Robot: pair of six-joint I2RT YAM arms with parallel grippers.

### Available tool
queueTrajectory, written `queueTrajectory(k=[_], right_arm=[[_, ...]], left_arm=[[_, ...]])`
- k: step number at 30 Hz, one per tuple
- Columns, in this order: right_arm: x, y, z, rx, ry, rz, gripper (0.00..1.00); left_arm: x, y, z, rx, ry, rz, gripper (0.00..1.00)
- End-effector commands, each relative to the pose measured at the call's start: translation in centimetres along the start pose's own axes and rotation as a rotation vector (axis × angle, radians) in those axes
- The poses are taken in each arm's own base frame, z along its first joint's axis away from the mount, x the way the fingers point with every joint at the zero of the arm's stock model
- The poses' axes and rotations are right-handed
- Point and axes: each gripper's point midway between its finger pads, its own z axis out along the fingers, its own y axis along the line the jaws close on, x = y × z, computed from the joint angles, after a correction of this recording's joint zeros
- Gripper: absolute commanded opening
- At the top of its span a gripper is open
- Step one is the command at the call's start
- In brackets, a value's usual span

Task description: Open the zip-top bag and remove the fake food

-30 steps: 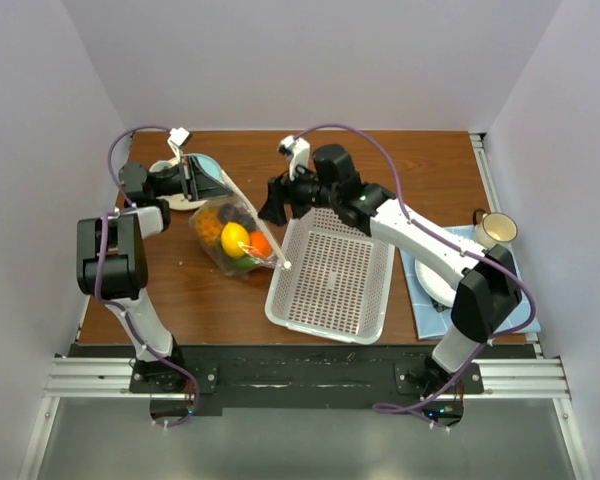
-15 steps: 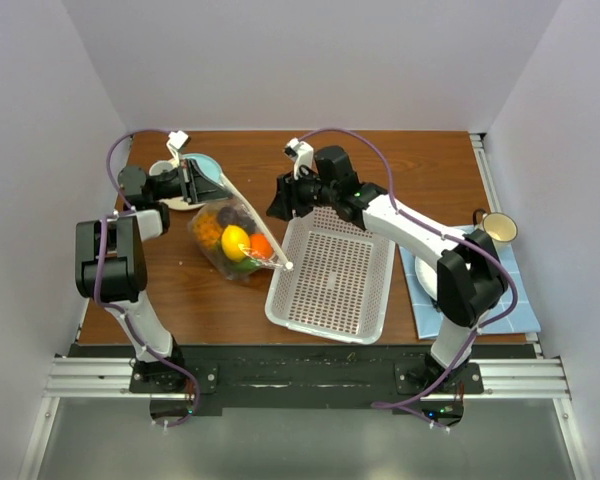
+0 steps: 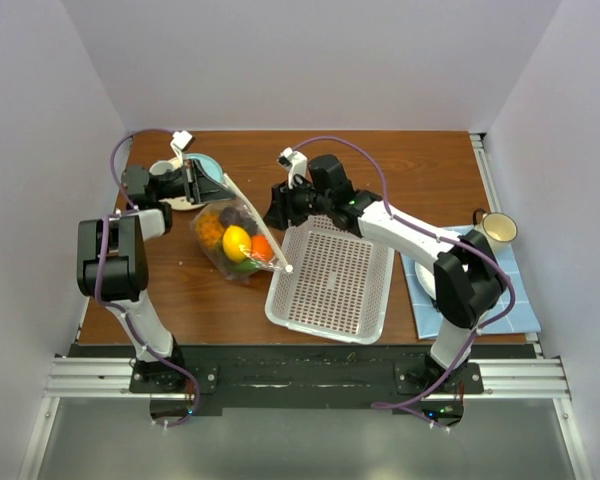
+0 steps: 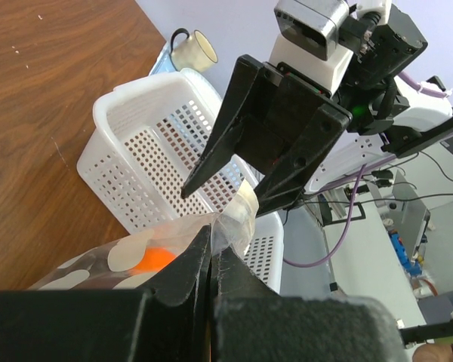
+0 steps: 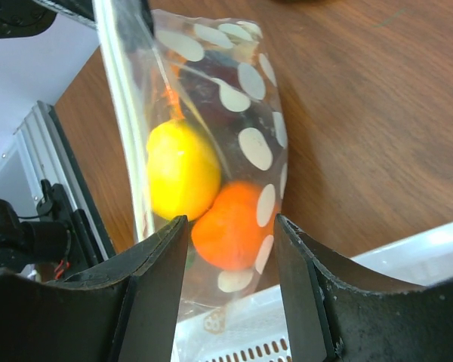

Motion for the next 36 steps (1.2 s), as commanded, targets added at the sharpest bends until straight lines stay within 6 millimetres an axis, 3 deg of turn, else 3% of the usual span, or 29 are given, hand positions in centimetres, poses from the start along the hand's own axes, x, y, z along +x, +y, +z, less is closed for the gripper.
queueTrajectory(k=[1,6,18,36], right_arm=[[-1.8,2.1,-1.5,-0.042,-0.06,-0.029,0.53],[-1.9,1.9,-2.7,-0.005,-0.077,-0.049,0.53],[-2.2,2.1,-3.4,0.003,-0.101,-0.048,0.54],[-0.7,2.8,-1.0,-0.055,-0.042,-0.013,0.52]], left_arm=[[2.3,-1.3,-0.9,0.023,0.195,0.626,0.01],[2.5,-0.9,-0.9,0.023,0.194,0.615,0.01],[2.4,-1.4,-0.9,0.023,0.194,0.621,0.02],[2.5,-1.3,-0.6,0.03,0.199,0.617,0.04]])
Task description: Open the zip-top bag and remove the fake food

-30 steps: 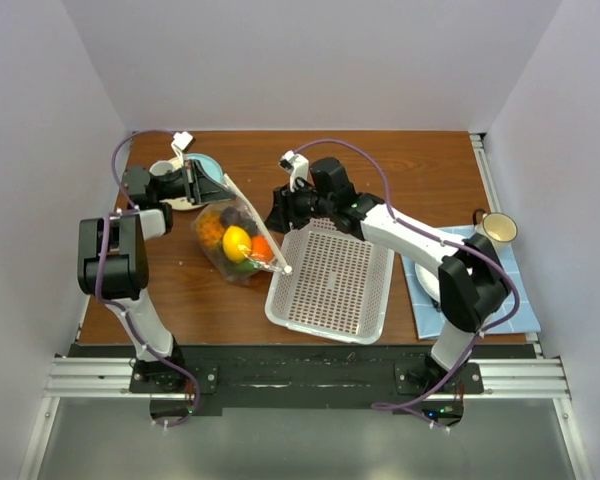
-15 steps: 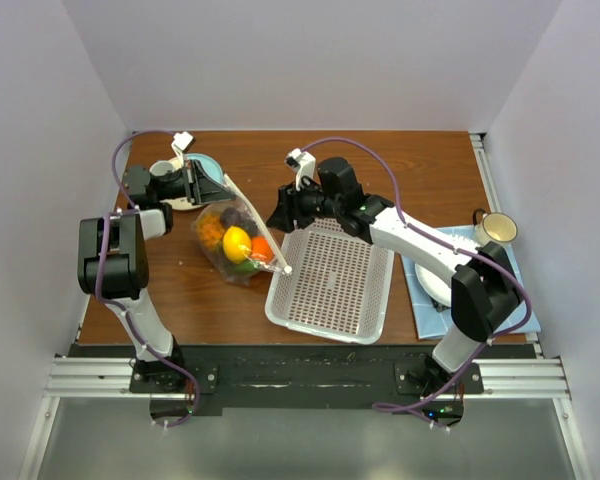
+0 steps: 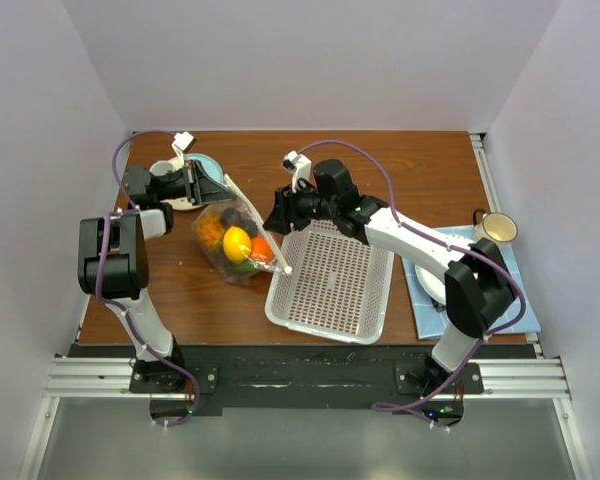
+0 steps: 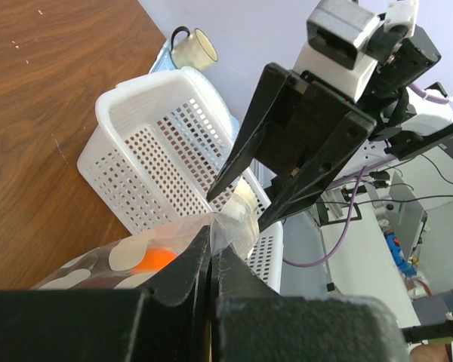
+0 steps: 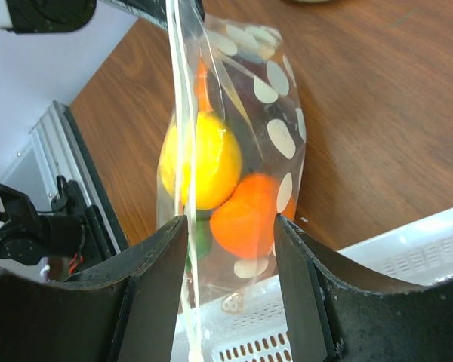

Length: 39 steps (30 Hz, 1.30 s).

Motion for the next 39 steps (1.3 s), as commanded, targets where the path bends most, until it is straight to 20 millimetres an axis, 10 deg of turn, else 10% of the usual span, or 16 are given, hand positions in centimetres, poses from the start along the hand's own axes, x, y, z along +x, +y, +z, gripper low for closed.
queueTrajectory(k=[1,12,15,16,17,20,25,33,39], right_arm=[[-0.7,1.1,0.6,-0.037,-0.014,-0.012,0.52],[-1.1,2.1,1.9,-0.066,-0.007,-0.024,0.42],[-1.1,2.9,2.9,-0.073,0.008,-0.033,0.34],[-0.4,2.6,3.7,-0.069,0.033,-0.034,0.29],[-0.2,2.7,4.0,-0.063,0.041,-0.038,0.17],[-0.8,2.3,4.1,-0.031,0.028,-0.048,0.0],[-3.9,0.9,2.9,0.108,-0.034,-0.114,0.0],[-8.9,-2.6,1.6,0.435,-0.145,-0.077,0.0],[-9.7,-2.7,1.7,0.542,-0.159,-0.062,0.0]], left_arm=[[2.3,-1.9,-0.6,0.03,0.199,0.639,0.04],[2.3,-2.5,-0.4,0.033,0.203,0.639,0.07],[2.3,-3.2,0.1,0.044,0.212,0.644,0.45],[2.2,-3.5,0.2,0.047,0.214,0.658,0.89],[2.1,-3.9,0.4,0.049,0.215,0.654,1.0],[0.7,-5.0,-0.1,0.027,0.203,0.675,1.0],[-1.7,-6.4,-1.6,-0.027,0.168,0.683,1.0],[-0.4,-9.3,-2.2,-0.042,0.153,0.755,1.0],[-5.8,-10.4,-7.4,-0.197,0.025,0.852,1.0]])
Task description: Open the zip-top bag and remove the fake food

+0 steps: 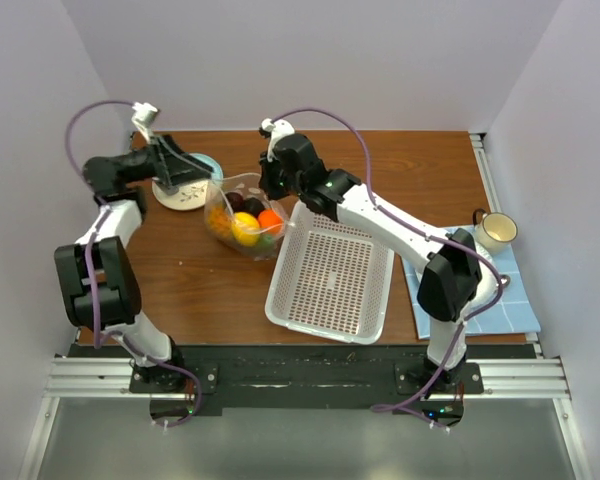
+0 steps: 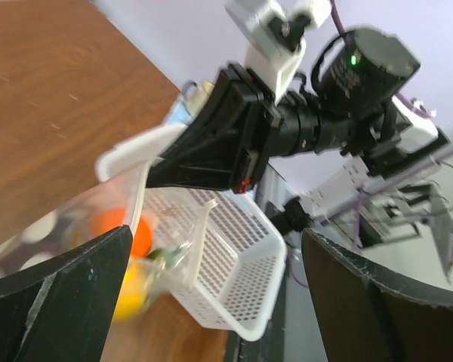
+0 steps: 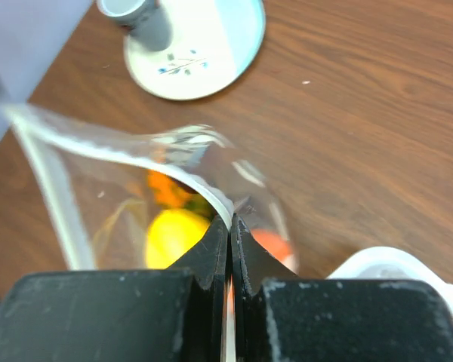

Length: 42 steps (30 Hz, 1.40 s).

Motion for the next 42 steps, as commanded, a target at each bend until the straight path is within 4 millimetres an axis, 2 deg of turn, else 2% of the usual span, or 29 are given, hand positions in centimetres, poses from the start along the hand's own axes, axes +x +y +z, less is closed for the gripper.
queueTrajectory(k=[1,2,4,6,8,9,12,15,19,20,22,23,24,25,26,27,29,31,32,34,35,37,38,40,41,42], right_arm=[[-1.0,-0.7,0.3,0.124,-0.015,0.014,0.0],[-0.8,-0.3,0.4,0.114,-0.006,0.014,0.0],[-0.5,-0.1,0.6,0.109,0.01,0.015,0.0],[-0.2,0.5,0.7,0.096,0.017,0.012,0.0],[0.3,1.1,0.9,0.084,0.026,0.007,0.0],[0.6,1.4,0.9,0.078,0.031,0.008,0.0],[1.0,2.7,1.1,0.045,0.039,0.007,0.0],[1.0,4.5,0.8,0.002,0.038,0.0,0.0],[0.2,6.7,0.2,-0.041,0.026,-0.019,0.0],[-0.9,7.3,-0.1,-0.053,0.007,-0.018,0.0],[-1.2,7.6,0.3,-0.058,0.006,-0.029,0.0],[-2.4,7.9,0.0,-0.06,-0.011,-0.029,0.0],[-2.3,7.9,0.5,-0.056,-0.003,-0.037,0.0],[-2.6,7.9,0.5,-0.055,-0.005,-0.04,0.0],[-3.1,8.0,0.3,-0.053,-0.012,-0.042,0.0],[-3.2,8.0,0.3,-0.052,-0.014,-0.046,0.0],[-2.8,7.7,0.3,-0.041,-0.007,-0.045,0.0],[-2.9,7.3,-0.2,-0.031,-0.015,-0.041,0.0],[-2.1,7.2,0.1,-0.028,-0.003,-0.041,0.0],[-1.6,6.9,0.1,-0.025,0.002,-0.04,0.0],[-1.2,6.8,0.2,-0.022,0.011,-0.04,0.0],[-1.0,6.5,0.4,-0.02,0.02,-0.041,0.0],[-0.9,6.4,0.4,-0.019,0.022,-0.04,0.0],[-0.8,6.3,0.6,-0.02,0.026,-0.038,0.0],[-0.8,6.1,0.6,-0.015,0.027,-0.036,0.0],[-0.7,6.0,0.6,-0.013,0.028,-0.033,0.0]], left_arm=[[-1.7,-1.1,-5.2,-0.144,0.084,0.672,1.0],[-1.8,-1.0,-5.6,-0.156,0.082,0.676,1.0],[-0.6,-0.7,-6.0,-0.166,0.098,0.679,1.0],[1.7,-0.6,-5.7,-0.156,0.095,0.643,1.0],[2.9,-0.7,-5.5,-0.147,0.082,0.647,1.0],[4.3,-0.1,-5.4,-0.14,0.072,0.599,1.0],[6.1,0.5,-5.2,-0.13,0.043,0.572,1.0],[7.2,1.1,-4.8,-0.119,0.005,0.539,1.0],[6.8,0.6,-4.6,-0.12,-0.064,0.54,1.0],[5.8,0.3,-4.6,-0.123,-0.099,0.562,1.0],[3.2,0.5,-4.7,-0.131,-0.134,0.588,1.0],[-1.0,0.1,-4.9,-0.149,-0.206,0.644,1.0],[-3.3,2.8,-5.4,-0.221,-0.269,0.365,1.0],[-6.2,5.5,-6.1,-0.361,-0.274,0.564,1.0],[-14.2,5.4,-7.4,-0.617,-0.374,0.691,1.0],[-12.2,8.0,-4.5,-0.694,-0.197,0.707,1.0],[-14.6,7.8,-3.6,-0.729,-0.206,0.678,1.0],[-14.9,7.9,-3.8,-0.728,-0.234,0.586,1.0],[-14.3,8.4,-3.9,-0.743,-0.225,0.558,1.0],[-12.2,9.1,-4.3,-0.77,-0.183,0.529,1.0],[-10.3,9.5,-4.7,-0.793,-0.157,0.508,1.0],[-7.8,9.7,-5.4,-0.824,-0.1,0.529,1.0],[-5.6,9.8,-6.1,-0.862,-0.082,0.52,1.0],[-3.8,9.7,-6.9,-0.899,-0.057,0.543,1.0],[-2.0,9.7,-7.2,-0.912,-0.036,0.522,1.0],[-0.9,9.7,-7.1,-0.902,-0.013,0.517,1.0]])
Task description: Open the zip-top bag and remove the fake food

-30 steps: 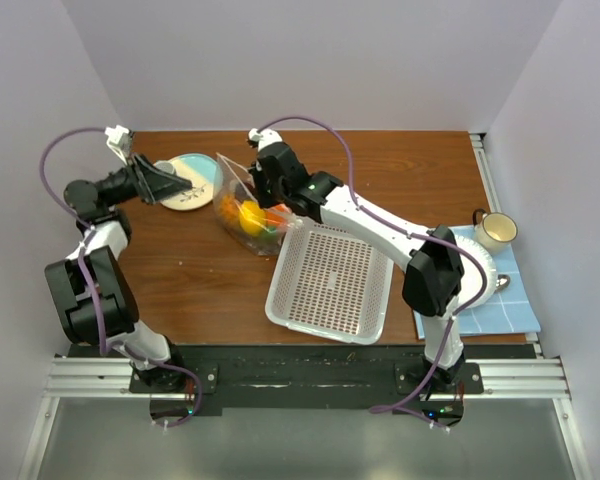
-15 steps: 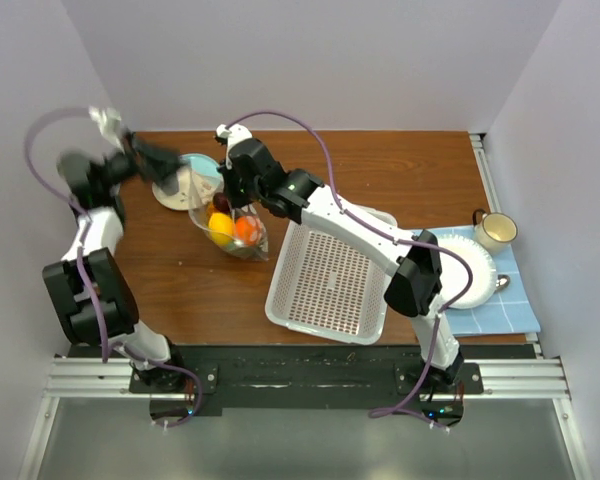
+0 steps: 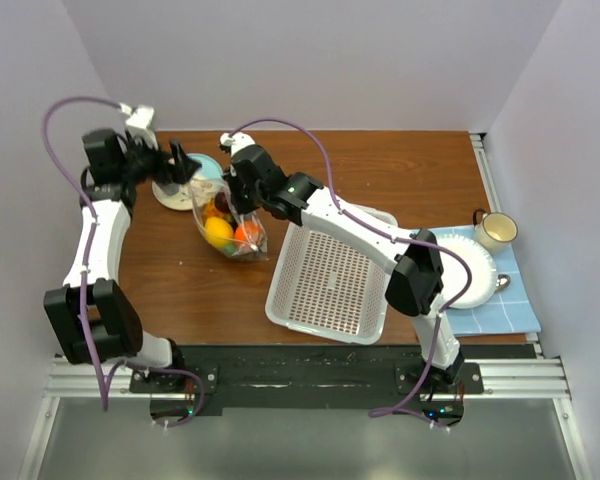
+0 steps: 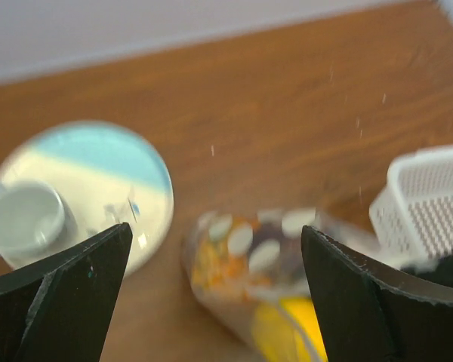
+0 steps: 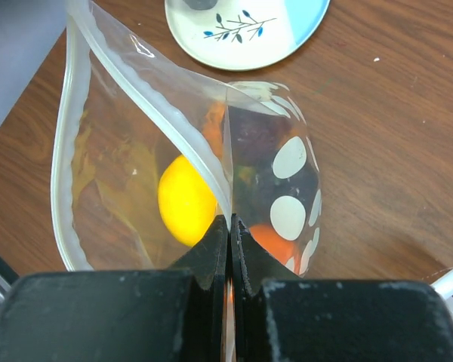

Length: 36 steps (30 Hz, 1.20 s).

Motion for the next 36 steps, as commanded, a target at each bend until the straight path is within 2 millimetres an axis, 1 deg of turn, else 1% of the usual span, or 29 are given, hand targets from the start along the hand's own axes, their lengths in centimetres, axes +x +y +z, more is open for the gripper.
queueTrajectory(k=[1,2,3,4,5,6,10,13,15,16,17,19,20,22,23,25,26,28,30,31,32,33,34,36], right_arm=[[-2.8,-0.7,-1.9,0.007,-0.072,0.019,0.0],[-2.6,-0.9,-1.7,0.008,-0.071,0.021,0.0],[-2.6,-0.8,-1.8,0.007,-0.072,0.023,0.0],[-2.6,-1.2,-1.7,0.015,-0.073,0.024,0.0],[-2.6,-1.1,-1.7,0.015,-0.073,0.023,0.0],[-2.7,-1.2,-1.8,0.018,-0.075,0.02,0.0],[-2.7,-1.9,-1.8,0.04,-0.08,0.023,0.0],[-2.9,-2.8,-1.8,0.055,-0.086,0.027,0.0],[-2.9,-3.1,-1.6,0.057,-0.087,0.03,0.0],[-2.9,-3.2,-1.3,0.057,-0.086,0.031,0.0],[-2.8,-3.3,-1.2,0.059,-0.084,0.033,0.0],[-3.1,-3.2,-1.1,0.05,-0.09,0.035,0.0],[-2.9,-3.1,-0.7,0.049,-0.085,0.036,0.0],[-3.4,-2.8,-0.7,0.039,-0.092,0.037,0.0],[-3.2,-2.9,-0.4,0.043,-0.087,0.037,0.0],[-3.3,-2.7,-0.3,0.037,-0.086,0.034,0.0],[-3.4,-2.7,-0.3,0.037,-0.088,0.037,0.0],[-3.5,-2.6,-0.2,0.033,-0.088,0.038,0.0],[-3.8,-2.6,-0.4,0.032,-0.097,0.04,0.0],[-3.8,-2.6,-0.5,0.033,-0.098,0.04,0.0],[-4.0,-2.6,-0.7,0.032,-0.102,0.041,0.0],[-4.3,-2.4,-1.0,0.026,-0.11,0.041,0.0],[-4.3,-2.5,-1.1,0.026,-0.11,0.042,0.0],[-4.5,-2.4,-1.3,0.021,-0.115,0.044,0.0]], left_arm=[[4.3,-0.9,-3.0,-0.045,0.11,0.075,1.0],[5.9,-1.4,-2.9,-0.022,0.141,0.047,1.0],[6.6,-1.6,-3.0,-0.012,0.154,0.026,1.0],[7.3,-1.8,-2.9,0.0,0.169,0.014,1.0],[8.0,-2.2,-2.9,0.015,0.182,-0.002,1.0],[8.1,-2.6,-2.9,0.028,0.186,-0.011,1.0],[7.7,-3.4,-3.3,0.055,0.185,-0.023,1.0],[8.0,-4.0,-3.8,0.077,0.21,-0.012,1.0],[7.8,-5.0,-4.4,0.119,0.227,-0.005,1.0],[6.9,-5.5,-4.7,0.138,0.213,0.006,1.0],[6.8,-6.6,-5.1,0.189,0.216,-0.01,1.0],[5.6,-7.8,-5.6,0.237,0.194,0.006,1.0],[5.6,-8.5,-6.0,0.262,0.197,-0.004,1.0],[5.7,-9.1,-6.4,0.292,0.199,0.008,1.0],[6.0,-9.6,-6.8,0.309,0.212,0.0,1.0],[6.0,-9.9,-7.3,0.32,0.214,0.028,1.0],[6.4,-10.2,-7.6,0.327,0.229,0.022,1.0],[6.9,-10.1,-7.9,0.315,0.241,0.041,1.0],[8.0,-9.2,-7.9,0.273,0.269,0.068,1.0],[9.2,-8.8,-7.9,0.251,0.292,0.067,1.0],[9.8,-7.6,-7.7,0.199,0.308,0.092,1.0],[10.4,-7.1,-7.5,0.176,0.32,0.096,1.0],[11.3,-6.0,-7.2,0.132,0.334,0.107,1.0],[11.8,-4.8,-6.8,0.075,0.332,0.103,1.0]])
